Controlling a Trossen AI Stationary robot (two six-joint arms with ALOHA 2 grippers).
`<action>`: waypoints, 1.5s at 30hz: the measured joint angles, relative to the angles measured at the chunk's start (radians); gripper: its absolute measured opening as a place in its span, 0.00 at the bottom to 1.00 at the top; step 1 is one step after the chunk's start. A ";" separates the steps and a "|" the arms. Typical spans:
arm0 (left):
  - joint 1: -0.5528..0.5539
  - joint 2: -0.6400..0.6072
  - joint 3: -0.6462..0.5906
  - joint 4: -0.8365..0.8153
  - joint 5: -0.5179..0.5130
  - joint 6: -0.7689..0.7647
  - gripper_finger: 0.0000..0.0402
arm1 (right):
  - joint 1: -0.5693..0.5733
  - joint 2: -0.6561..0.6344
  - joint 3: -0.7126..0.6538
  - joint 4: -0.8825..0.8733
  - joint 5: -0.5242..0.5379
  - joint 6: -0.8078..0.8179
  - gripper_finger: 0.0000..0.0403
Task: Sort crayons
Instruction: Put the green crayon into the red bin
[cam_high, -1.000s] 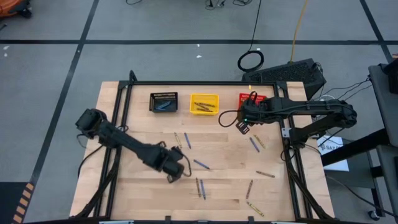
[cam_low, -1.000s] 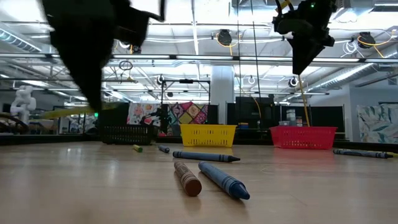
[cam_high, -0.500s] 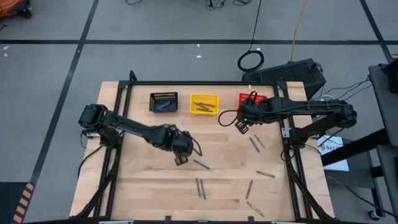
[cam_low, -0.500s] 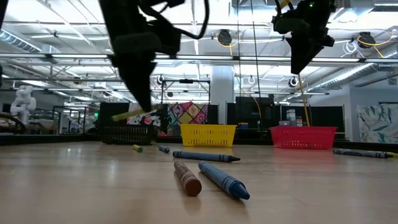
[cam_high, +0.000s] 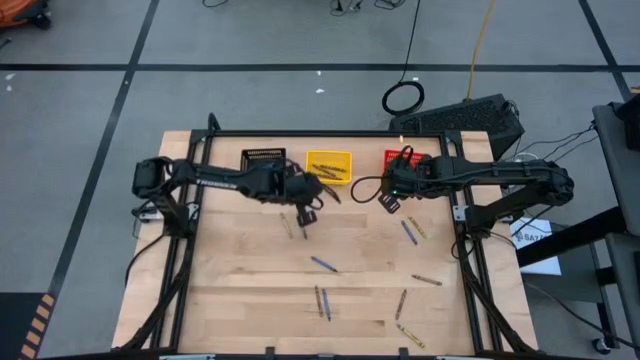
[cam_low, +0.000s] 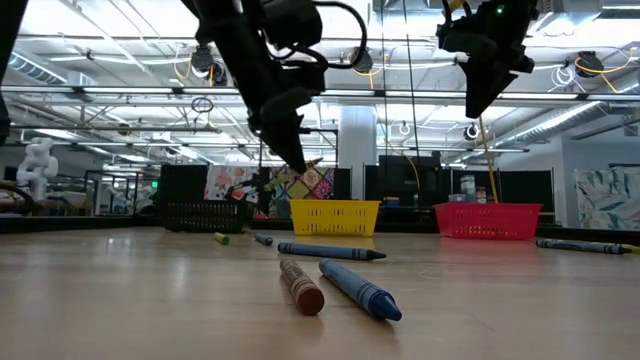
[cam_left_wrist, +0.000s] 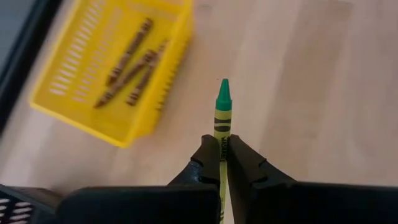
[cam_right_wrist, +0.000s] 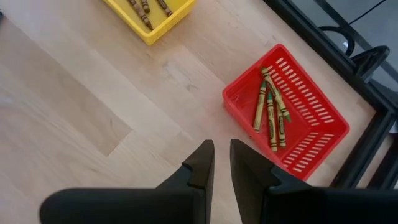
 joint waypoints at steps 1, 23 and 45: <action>0.015 0.000 0.000 0.004 0.000 0.006 0.01 | 0.000 0.000 0.000 0.000 0.000 -0.008 0.10; 0.150 0.000 0.001 0.220 0.181 0.236 0.01 | 0.000 0.000 0.000 0.031 0.092 -0.135 0.10; 0.113 0.000 0.001 0.431 0.365 0.315 0.01 | 0.144 0.001 -0.088 0.334 0.039 -0.112 0.10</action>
